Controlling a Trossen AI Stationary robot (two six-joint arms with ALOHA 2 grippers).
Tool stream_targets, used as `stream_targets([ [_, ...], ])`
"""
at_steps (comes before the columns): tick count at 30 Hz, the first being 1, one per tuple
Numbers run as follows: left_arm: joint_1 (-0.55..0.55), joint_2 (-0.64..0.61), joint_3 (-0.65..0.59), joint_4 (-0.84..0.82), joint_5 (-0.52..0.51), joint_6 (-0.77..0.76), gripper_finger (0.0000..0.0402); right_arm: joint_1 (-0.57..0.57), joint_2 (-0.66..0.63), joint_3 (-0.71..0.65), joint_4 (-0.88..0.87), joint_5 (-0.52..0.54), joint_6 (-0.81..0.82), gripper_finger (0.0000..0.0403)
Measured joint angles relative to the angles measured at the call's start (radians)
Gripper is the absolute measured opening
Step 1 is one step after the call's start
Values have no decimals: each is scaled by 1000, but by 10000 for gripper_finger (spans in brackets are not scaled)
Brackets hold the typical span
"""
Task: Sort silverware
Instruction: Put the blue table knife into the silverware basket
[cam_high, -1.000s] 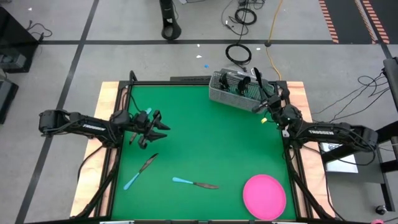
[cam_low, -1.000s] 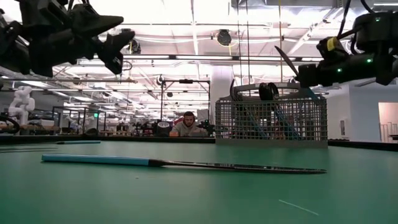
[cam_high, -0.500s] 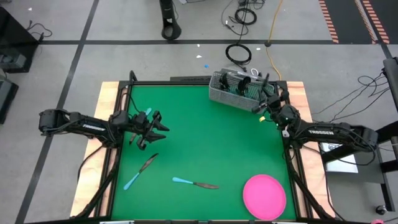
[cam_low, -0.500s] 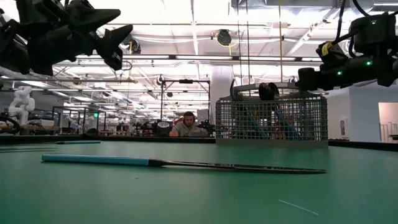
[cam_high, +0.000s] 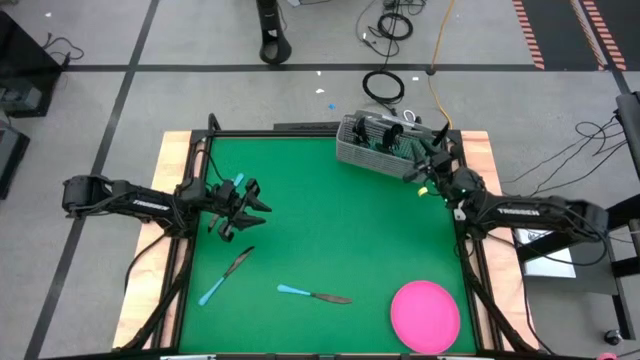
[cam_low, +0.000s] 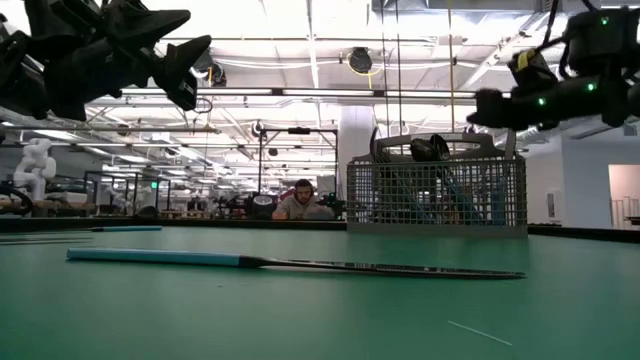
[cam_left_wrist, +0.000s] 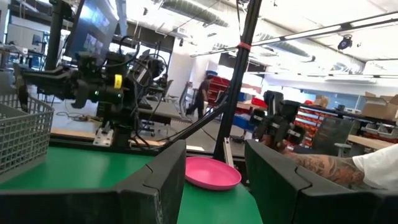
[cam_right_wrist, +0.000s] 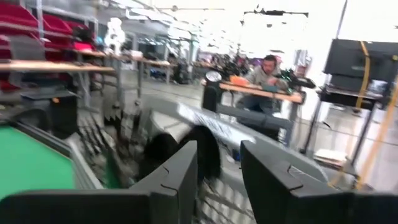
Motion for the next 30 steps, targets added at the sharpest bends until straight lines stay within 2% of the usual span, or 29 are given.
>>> stream_targets([
  [4, 0, 0, 0, 0, 0, 0, 166, 54, -10, 94, -115, 11, 8, 114],
  [6, 0, 0, 0, -1, 0, 0, 166, 74, -10, 185, -287, 26, 58, 114],
  [9, 0, 0, 0, -1, 0, 1, 166, 98, 10, 359, -648, 14, 151, 114],
  [11, 0, 0, 0, -2, 0, 1, 166, 113, 39, 467, -849, -41, 217, 114],
  [14, 0, 0, 0, -10, 0, 8, 166, 147, 85, 584, -992, -174, 287, 114],
  [17, 0, 0, 0, -51, -1, 11, 166, 197, 128, 645, -999, -302, 329, 114],
  [19, 0, 0, 0, -70, -5, 23, 166, 242, 158, 668, -989, -344, 341, 114],
  [25, -22, 0, 4, -127, -60, 35, 166, 377, 269, 681, -899, -344, 353, 114],
  [30, -55, 0, 45, -243, -96, 40, 166, 471, 385, 681, -777, -344, 376, 114],
])
